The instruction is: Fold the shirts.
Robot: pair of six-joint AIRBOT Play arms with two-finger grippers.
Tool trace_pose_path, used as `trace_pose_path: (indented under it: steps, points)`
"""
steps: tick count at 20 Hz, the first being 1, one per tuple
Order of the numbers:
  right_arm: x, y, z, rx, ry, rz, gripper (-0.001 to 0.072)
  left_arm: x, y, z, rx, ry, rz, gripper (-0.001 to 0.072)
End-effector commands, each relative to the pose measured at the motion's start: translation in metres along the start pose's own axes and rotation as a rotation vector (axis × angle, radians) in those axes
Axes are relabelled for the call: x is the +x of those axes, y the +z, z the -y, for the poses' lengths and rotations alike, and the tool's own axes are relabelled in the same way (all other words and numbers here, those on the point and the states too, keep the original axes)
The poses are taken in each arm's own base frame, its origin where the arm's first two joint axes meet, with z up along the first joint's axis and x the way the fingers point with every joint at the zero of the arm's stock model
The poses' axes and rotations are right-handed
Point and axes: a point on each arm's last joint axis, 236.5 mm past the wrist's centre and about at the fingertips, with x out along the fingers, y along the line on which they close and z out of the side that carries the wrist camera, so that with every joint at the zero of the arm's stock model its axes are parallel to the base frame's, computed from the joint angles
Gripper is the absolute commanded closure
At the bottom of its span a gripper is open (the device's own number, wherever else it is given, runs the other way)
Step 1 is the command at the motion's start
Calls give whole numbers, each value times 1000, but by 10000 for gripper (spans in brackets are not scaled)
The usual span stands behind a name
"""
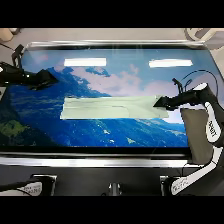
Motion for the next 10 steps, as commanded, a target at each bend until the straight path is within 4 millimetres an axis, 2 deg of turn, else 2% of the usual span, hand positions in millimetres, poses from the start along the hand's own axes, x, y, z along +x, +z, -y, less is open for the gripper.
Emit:
trace_pose_path:
  steps: [1,2,3,4,5,7,10]
  points:
    - [19,-2,-15,-13,23,-36,267,2,-13,45,90,-45,-10,205]
    - [19,-3,-22,-20,35,-42,625,13,-14,55,106,-57,-5,205]
    - [14,2,-32,-29,51,-21,689,26,-13,65,120,-68,12,216]
    - [5,10,-43,-40,65,14,690,44,-13,75,134,-80,24,375]
    - [-8,19,-58,-58,79,63,690,63,-16,87,150,-93,23,678]
    - [-44,31,-93,-116,94,148,691,113,-39,114,169,-133,-29,678]
    - [-92,29,-148,-230,68,223,691,192,-108,144,123,-181,-203,678]
